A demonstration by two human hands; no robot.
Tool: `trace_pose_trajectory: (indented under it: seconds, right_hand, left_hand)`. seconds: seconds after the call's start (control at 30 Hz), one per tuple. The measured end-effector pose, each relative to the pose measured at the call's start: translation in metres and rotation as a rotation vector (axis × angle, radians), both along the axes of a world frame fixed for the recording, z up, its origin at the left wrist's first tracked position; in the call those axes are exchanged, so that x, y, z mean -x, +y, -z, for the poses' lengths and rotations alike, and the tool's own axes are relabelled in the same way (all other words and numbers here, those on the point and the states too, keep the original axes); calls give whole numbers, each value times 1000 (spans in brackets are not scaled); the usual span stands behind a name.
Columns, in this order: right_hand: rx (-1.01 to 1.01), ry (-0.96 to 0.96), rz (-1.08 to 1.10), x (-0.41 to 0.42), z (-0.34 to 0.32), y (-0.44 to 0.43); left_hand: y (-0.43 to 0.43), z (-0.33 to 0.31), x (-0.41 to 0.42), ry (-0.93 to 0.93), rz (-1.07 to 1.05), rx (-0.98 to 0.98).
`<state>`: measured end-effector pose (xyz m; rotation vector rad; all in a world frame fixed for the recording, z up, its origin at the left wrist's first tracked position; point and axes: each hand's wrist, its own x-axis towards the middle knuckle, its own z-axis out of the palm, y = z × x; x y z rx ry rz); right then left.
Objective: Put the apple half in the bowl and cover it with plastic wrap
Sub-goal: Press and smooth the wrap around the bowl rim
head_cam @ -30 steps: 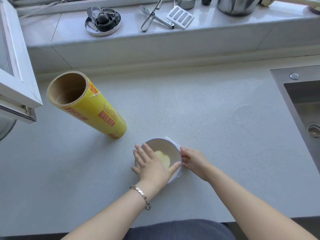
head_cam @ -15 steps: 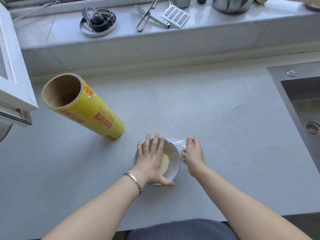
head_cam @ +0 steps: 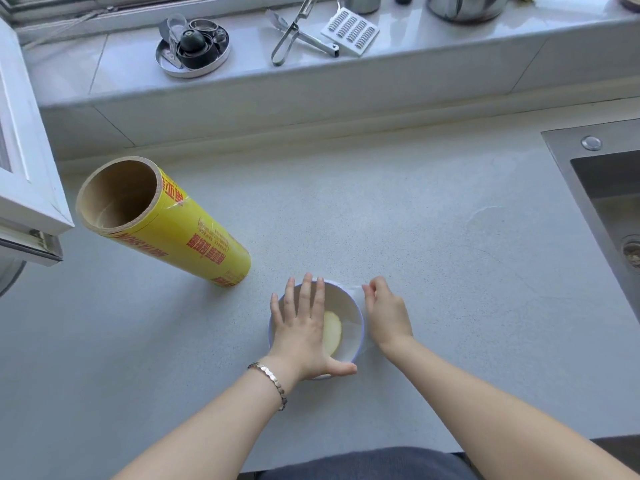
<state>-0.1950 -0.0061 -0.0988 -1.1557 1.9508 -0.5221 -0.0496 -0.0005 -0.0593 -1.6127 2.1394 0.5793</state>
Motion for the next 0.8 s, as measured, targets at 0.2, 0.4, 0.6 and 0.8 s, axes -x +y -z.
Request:
trace_pose_trajectory:
  seconds: [0.2, 0.4, 0.6, 0.8]
  right_hand:
    - [-259, -468, 378, 22, -8, 11]
    - [-448, -733, 222, -2, -7, 9]
    - [-388, -904, 331, -15, -9, -4]
    - [-510, -1001, 451, -12, -10, -7]
  left_hand:
    - [1, -6, 10, 48, -470, -10]
    - [0, -13, -3, 76, -436, -87]
    - [-9, -11, -22, -6, 50, -31]
    - [-10, -9, -23, 7, 76, -42]
